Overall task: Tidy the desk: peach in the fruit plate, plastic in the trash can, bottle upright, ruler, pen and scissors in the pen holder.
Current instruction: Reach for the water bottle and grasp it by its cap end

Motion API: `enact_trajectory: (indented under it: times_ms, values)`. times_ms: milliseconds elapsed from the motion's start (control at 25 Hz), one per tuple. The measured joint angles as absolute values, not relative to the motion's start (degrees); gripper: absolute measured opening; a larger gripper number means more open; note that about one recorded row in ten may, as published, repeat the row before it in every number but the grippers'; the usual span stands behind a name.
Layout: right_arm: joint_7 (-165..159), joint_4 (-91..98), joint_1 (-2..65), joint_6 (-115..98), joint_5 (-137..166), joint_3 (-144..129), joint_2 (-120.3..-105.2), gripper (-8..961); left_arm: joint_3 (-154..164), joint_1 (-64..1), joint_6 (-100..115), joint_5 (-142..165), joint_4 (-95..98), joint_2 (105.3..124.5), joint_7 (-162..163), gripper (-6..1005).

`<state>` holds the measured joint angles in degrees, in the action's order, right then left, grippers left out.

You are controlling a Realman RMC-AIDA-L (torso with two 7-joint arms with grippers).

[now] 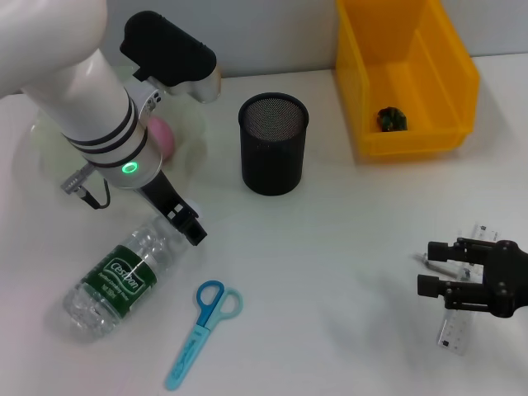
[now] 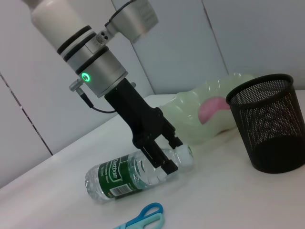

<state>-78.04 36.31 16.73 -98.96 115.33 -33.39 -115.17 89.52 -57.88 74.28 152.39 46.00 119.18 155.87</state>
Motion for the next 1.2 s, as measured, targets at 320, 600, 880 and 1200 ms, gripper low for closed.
enact_trajectory:
  times_ms: [320, 600, 880, 1200]
  values:
    - [-78.04, 36.19, 17.17, -98.96, 115.32, -33.39, -115.3, 742, 89.56, -58.05, 74.74, 152.35, 45.54, 119.18, 155.27, 786]
    - [-78.04, 36.21, 17.41, -98.96, 115.32, -33.4, -115.32, 742, 89.56, -58.35, 75.06, 152.38, 45.53, 119.18, 154.71, 786]
    - [-78.04, 36.21, 17.77, -98.95, 115.32, -33.39, -115.46, 742, 89.56, -58.35, 75.3, 152.41, 45.47, 119.18, 154.56, 786]
    - [-78.04, 36.12, 18.12, -98.33, 115.31, -33.47, -115.9, 743, 89.56, -58.01, 75.04, 152.01, 45.44, 119.18, 153.92, 786]
